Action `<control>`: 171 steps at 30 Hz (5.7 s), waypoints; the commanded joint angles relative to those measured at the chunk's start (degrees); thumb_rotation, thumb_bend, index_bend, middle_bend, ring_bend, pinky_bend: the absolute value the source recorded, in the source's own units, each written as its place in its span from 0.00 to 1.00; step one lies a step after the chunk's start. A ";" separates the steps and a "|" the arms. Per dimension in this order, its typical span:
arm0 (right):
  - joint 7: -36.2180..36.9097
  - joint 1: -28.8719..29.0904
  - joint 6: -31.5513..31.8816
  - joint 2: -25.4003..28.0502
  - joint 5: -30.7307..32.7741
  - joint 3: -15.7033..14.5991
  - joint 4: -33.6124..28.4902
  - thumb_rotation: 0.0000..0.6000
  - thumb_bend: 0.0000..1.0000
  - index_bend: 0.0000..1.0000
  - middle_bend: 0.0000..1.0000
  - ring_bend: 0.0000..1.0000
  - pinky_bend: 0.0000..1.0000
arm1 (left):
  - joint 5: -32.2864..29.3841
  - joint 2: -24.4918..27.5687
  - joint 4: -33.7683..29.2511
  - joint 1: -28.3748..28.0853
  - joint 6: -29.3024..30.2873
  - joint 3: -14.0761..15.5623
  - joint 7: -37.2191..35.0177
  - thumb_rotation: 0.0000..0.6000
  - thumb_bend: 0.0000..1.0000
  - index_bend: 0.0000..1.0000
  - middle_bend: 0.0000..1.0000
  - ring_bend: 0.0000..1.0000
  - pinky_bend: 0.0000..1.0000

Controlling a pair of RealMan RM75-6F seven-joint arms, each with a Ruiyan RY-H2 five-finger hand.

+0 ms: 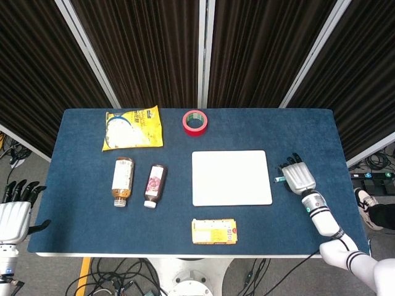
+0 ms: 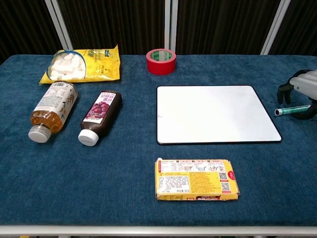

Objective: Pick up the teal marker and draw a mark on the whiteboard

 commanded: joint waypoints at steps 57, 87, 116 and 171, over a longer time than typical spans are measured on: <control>61.29 7.38 2.78 -10.85 5.95 8.13 -10.94 1.00 0.52 0.64 0.59 0.36 0.18 | 0.60 -0.40 2.13 0.61 -0.03 0.34 -4.07 1.00 0.09 0.22 0.13 0.05 0.00; 66.74 8.73 5.61 -23.52 5.58 10.77 5.33 1.00 0.58 0.64 0.59 0.36 0.18 | 0.33 -1.52 5.00 0.97 -0.86 0.57 -6.70 1.00 0.09 0.22 0.13 0.05 0.00; 63.71 9.43 4.26 -21.87 6.21 12.03 3.17 1.00 0.60 0.64 0.59 0.36 0.18 | -0.13 -1.47 4.95 1.61 -0.70 0.69 -6.85 1.00 0.09 0.22 0.13 0.05 0.00; 1.02 2.01 8.00 3.02 -7.49 -5.11 1.41 1.00 0.54 0.63 0.55 0.29 0.05 | 0.47 -0.78 1.66 1.54 -1.01 1.11 -4.51 1.00 0.09 0.22 0.13 0.05 0.00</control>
